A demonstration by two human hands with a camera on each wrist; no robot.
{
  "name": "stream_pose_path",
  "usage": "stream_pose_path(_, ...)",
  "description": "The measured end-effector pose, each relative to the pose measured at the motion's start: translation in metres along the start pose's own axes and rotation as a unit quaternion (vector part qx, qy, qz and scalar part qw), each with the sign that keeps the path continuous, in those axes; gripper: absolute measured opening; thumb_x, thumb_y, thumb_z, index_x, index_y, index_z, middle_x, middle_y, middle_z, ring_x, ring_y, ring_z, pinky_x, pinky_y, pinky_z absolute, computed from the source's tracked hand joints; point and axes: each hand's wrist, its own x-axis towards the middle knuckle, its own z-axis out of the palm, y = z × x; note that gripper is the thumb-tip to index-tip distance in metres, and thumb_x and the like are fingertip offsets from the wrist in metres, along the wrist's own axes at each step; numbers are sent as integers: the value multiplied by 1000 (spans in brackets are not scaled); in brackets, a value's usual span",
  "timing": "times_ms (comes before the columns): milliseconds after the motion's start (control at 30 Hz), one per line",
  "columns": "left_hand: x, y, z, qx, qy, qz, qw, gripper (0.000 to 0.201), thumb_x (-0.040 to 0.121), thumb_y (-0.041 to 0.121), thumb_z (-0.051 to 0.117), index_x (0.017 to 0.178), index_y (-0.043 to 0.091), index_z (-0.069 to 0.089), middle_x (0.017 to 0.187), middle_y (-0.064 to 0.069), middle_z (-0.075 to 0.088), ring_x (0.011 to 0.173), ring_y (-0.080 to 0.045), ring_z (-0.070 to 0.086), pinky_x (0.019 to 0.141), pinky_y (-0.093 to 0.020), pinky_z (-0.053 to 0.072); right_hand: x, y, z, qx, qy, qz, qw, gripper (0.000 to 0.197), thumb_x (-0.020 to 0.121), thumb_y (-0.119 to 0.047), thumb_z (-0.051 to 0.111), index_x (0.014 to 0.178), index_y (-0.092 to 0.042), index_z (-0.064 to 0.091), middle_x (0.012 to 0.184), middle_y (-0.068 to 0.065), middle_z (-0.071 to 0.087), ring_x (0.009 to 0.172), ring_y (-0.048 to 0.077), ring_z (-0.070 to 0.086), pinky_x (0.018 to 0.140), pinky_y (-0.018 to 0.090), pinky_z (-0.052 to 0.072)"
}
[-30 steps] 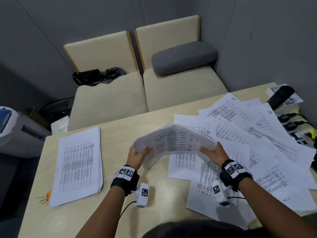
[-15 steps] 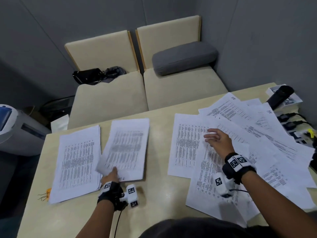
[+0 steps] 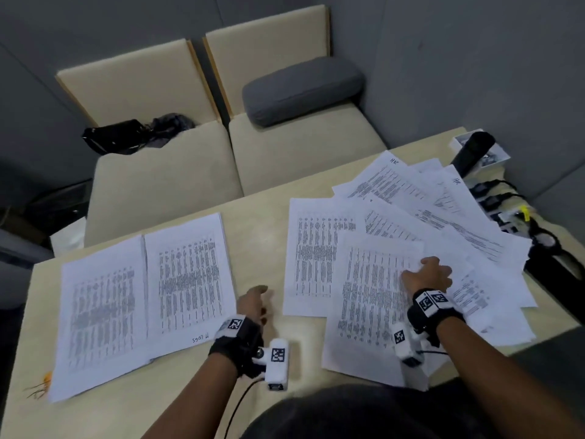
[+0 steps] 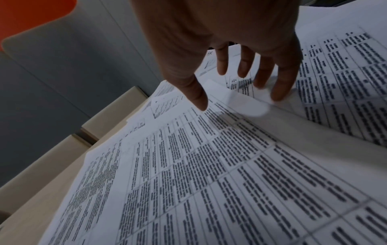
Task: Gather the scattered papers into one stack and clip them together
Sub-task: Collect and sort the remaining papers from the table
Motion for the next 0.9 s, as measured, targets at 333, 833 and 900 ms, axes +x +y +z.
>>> stream_pose_path(333,14,32,100,510,47,203,834,78,67,22,82,129,13,36,130,-9,36,120,-34,39,91,-48,48,-5,1,22,-32,-109,-43,993,46,82,-6,60,128,-10,54,116,18,64,101,36,64,84,39,55)
stream_pose_path(833,35,22,81,307,84,263,911,49,83,30,70,123,6,54,119,-13,53,106,-30,55,93,-36,45,6,-48,56,-45,-86,-173,980,45,79,-19,75,120,-7,61,119,13,60,106,31,62,86,34,52)
stream_pose_path(900,41,26,75,302,64,249,918,47,83,29,71,122,9,55,113,-9,59,98,-26,59,86,-30,44,9,-57,60,-81,-60,-184,978,58,72,-30,81,121,-12,57,124,10,51,109,31,55,95,43,50)
